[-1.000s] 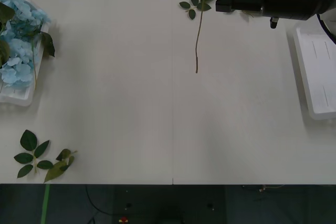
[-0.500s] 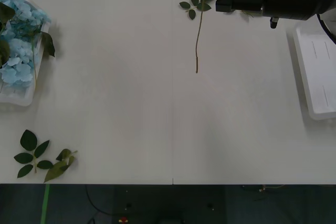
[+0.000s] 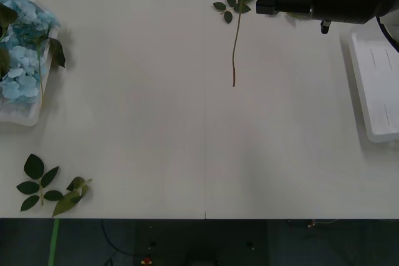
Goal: Place the red flowers into the right box and the blue flowers into the left box. If a person shows an open palm, hand one flower to the person first, then continue sorting.
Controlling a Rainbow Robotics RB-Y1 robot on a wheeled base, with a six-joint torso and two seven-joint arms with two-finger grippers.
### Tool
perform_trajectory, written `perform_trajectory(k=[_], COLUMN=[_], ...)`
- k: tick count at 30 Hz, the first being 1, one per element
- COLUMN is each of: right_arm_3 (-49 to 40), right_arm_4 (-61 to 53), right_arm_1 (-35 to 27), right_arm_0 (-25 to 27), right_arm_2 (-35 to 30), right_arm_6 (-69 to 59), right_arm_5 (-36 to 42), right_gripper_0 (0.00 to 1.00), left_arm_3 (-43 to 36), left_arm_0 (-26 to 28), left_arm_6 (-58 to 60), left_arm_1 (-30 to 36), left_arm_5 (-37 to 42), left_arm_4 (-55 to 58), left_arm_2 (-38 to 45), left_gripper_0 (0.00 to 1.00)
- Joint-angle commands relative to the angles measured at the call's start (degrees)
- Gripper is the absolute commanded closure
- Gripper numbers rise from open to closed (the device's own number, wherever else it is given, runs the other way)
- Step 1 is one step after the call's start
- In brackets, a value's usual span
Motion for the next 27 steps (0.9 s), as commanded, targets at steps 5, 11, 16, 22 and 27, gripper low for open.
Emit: perform_trajectory(k=[5,11,16,22,27], right_arm_3=[-1.8,-1.8,-1.62,-1.18,-1.18], right_arm_4=[0.25,0.25,0.51,0.68,0.77], right_arm_1=[1.12,1.12,0.33,0.15,0.41], right_arm_0=[-0.38,-0.38,-1.78,-2.75,-2.75], right_arm_2=[0.13,0.13,0.74,1.1,1.18], right_arm_6=[-1.52,-1.52,-1.7,-2.75,-2.93], right_arm_5=[-0.48,-0.48,-0.57,-0.74,-0.66], right_gripper_0=[1.0,1.0,1.0,1.0,1.0], left_arm_3=[-2.22,-8.37,-14.17,-21.29,-26.65], left_arm_0=[-0.9,-1.16,-1.87,-4.94,-5.29], left_arm_6=[1.21,2.0,3.15,7.45,14.75], left_arm_1=[0.2,2.93,5.91,5.91,5.39], left_arm_5=[-0.46,9.65,17.73,27.14,27.14], left_arm_4=[1.28,6.99,11.56,14.11,18.68], left_arm_2=[0.78,3.24,3.24,1.48,-2.13], left_gripper_0=[0.04,0.03,0.03,0.03,0.0])
